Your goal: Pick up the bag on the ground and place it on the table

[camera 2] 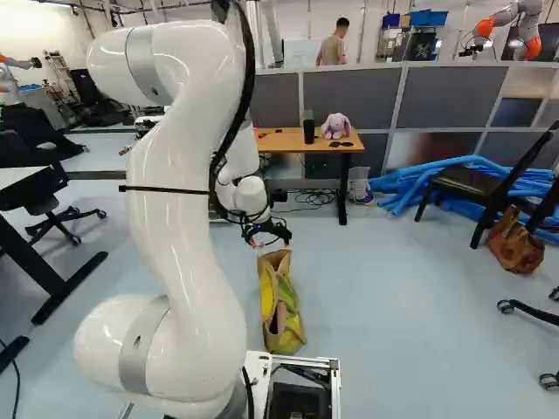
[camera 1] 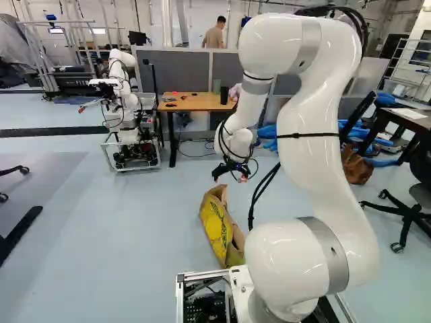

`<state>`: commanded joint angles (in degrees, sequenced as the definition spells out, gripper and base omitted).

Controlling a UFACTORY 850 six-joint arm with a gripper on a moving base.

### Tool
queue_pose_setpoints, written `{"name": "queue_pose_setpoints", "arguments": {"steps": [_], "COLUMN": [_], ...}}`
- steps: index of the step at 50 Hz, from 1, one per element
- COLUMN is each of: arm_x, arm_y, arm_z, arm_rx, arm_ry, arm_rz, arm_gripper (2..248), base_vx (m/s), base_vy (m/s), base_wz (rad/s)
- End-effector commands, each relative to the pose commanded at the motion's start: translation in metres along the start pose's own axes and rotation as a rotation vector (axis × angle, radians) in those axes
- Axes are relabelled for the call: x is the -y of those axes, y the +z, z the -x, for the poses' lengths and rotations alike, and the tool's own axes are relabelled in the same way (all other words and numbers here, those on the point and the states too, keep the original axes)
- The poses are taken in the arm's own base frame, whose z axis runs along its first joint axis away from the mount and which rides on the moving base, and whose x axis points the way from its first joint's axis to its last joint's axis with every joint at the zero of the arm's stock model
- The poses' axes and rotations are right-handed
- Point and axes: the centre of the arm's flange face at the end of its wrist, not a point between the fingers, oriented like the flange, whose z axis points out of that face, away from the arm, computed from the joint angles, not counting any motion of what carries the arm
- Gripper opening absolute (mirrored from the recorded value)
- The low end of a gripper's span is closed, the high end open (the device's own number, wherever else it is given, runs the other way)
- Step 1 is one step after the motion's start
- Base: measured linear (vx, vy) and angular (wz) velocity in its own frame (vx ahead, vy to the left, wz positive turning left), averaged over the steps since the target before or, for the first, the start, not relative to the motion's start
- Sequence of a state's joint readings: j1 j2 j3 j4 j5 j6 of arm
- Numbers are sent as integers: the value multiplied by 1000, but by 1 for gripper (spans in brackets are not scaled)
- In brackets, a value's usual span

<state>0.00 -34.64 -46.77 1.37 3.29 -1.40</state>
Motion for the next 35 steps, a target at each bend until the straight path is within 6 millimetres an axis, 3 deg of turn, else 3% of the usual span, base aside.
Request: {"name": "queue_pose_setpoints", "arguments": {"steps": [23,35], "arm_x": [0,0], "arm_y": [34,52], "arm_z": [0,1], "arm_rx": [42,63], "arm_ry": [-227,-258], "arm_rz": [-5,-8], "arm_gripper": [247,247], "base_vx": [0,0], "base_vy": [0,0], "base_wz": [0,0]}}
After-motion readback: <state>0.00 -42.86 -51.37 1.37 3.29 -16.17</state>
